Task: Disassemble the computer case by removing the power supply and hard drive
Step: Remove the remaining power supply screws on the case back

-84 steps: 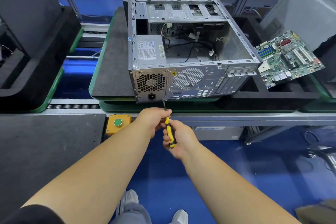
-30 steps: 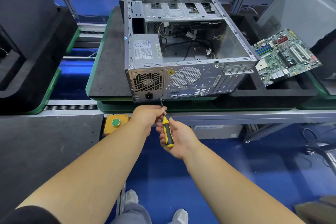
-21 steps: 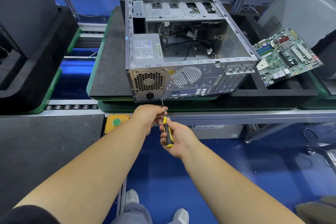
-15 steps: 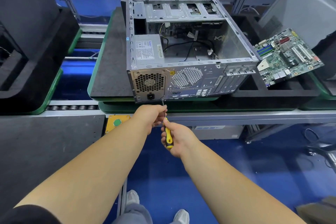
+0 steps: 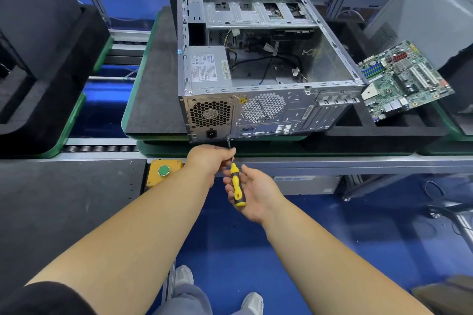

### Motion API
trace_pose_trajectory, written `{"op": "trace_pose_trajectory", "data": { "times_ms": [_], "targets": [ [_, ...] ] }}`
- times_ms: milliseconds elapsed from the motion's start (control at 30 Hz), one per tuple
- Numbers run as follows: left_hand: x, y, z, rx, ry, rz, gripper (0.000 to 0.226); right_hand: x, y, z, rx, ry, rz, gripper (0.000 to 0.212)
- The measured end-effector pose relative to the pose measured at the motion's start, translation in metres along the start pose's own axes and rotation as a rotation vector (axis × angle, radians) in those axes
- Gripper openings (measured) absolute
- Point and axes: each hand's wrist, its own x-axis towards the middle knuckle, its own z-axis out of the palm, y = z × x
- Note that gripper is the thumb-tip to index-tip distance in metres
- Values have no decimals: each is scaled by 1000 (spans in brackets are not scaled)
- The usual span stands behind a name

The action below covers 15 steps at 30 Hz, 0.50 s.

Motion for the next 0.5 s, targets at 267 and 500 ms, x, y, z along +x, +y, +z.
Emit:
{"op": "trace_pose_trajectory", "data": {
  "times_ms": [267,500],
  "targets": [
    [3,-6,1,-43,-5,29,19,1,1,3,-49,61,-7,29],
    [4,-12,1,-391,-117,16,7,3,2,6,-44,83,-20,22]
  ]
}}
